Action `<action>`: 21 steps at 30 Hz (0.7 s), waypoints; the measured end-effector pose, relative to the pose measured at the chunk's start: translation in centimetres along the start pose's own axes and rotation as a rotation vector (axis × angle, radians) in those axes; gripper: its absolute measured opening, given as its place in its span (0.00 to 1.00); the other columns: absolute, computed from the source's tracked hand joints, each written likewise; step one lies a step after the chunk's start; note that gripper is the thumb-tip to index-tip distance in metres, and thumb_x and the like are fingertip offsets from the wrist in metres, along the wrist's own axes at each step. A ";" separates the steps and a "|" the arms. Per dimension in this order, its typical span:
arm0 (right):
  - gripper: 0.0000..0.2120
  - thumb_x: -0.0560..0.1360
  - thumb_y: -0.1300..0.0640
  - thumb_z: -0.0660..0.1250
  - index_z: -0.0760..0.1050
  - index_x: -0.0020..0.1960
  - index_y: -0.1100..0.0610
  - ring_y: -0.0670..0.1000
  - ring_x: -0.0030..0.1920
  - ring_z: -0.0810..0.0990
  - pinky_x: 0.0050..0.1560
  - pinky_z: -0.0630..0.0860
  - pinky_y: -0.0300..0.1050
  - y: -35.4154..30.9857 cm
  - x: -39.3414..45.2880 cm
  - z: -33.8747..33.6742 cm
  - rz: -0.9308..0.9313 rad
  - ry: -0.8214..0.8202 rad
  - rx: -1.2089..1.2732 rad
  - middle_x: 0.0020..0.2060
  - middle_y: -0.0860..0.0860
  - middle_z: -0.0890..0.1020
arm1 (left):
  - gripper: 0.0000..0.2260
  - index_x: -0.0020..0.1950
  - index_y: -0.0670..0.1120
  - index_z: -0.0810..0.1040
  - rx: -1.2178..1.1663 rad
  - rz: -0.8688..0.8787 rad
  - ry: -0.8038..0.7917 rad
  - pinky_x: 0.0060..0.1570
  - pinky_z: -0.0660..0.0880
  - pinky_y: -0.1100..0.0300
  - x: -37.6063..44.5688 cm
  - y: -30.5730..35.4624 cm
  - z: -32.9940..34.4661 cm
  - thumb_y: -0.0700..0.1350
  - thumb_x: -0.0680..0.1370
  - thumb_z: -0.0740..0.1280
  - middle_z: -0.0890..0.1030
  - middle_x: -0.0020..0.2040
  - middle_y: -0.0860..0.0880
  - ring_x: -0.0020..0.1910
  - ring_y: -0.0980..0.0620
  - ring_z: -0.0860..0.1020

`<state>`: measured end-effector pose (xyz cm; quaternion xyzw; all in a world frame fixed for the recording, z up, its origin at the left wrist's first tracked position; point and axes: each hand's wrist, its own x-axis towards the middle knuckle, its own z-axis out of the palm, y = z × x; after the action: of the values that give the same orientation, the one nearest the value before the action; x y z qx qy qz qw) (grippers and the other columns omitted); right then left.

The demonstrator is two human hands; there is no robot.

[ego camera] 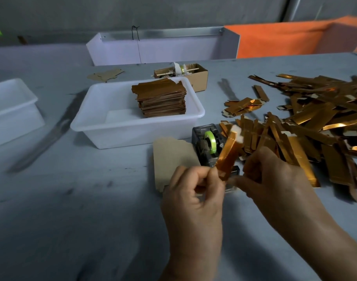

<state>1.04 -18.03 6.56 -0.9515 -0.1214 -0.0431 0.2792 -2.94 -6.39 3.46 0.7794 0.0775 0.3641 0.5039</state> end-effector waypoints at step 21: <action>0.06 0.73 0.55 0.64 0.79 0.47 0.49 0.45 0.48 0.80 0.50 0.71 0.42 1.0 0.1 1.8 0.288 -0.182 0.841 0.42 0.44 0.84 | 0.20 0.39 0.45 0.82 0.414 -0.127 -0.362 0.36 0.77 0.52 1.7 -0.8 -2.5 0.58 0.78 0.61 0.82 0.34 0.49 0.34 0.50 0.79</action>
<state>1.40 -17.88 4.57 -0.7626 -0.0188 0.1332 0.6327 -3.18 -3.34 4.21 0.9118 0.1078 0.1629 0.3613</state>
